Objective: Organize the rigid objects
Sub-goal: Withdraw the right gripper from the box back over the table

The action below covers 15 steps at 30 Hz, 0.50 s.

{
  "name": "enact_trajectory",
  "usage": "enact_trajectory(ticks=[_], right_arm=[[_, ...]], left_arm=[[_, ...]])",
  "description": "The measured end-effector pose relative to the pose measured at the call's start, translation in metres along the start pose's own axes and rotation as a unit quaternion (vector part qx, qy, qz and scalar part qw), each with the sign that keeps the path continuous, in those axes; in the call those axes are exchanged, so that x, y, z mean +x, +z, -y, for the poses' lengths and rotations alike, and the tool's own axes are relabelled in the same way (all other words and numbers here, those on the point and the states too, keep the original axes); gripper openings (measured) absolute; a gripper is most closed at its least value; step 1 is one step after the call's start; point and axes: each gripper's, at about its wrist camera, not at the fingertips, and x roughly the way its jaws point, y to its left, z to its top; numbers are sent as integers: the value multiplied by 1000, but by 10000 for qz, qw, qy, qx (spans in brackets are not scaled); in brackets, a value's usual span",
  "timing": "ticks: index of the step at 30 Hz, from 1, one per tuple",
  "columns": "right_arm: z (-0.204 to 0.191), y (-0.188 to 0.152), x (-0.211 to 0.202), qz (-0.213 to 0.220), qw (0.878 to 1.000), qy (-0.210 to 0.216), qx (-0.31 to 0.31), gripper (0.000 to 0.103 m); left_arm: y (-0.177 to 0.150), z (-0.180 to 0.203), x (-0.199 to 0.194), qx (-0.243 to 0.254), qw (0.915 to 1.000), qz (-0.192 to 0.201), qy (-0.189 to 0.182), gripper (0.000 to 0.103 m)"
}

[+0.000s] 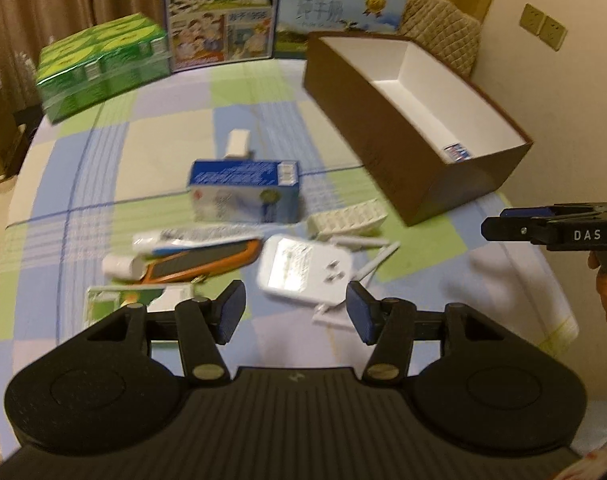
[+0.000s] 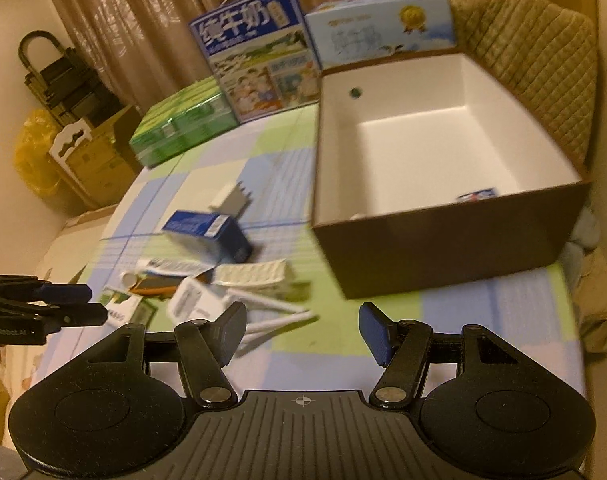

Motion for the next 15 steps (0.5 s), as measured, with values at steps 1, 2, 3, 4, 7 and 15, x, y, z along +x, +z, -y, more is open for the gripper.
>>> enact_trajectory(ticks=[1, 2, 3, 4, 7, 15], right_arm=[[-5, -2, 5, -42, 10000, 53, -16, 60], [-10, -4, 10, -85, 9999, 102, -48, 60], [-16, -6, 16, -133, 9998, 131, -107, 60], [-22, -8, 21, -159, 9996, 140, -179, 60], [-37, -14, 37, -205, 9986, 229, -427, 60], [-74, -23, 78, -260, 9871, 467, -1509, 60]], left_arm=[[-4, -4, 0, -45, 10000, -36, 38, 51], [-8, -9, 0, -104, 9999, -68, 69, 51], [-11, -14, 1, -164, 9998, -94, 108, 51], [-15, -19, 1, -228, 9995, -120, 162, 51], [-24, -32, 3, -374, 9985, -197, 338, 51], [-42, -61, 5, -779, 9948, -214, 627, 51]])
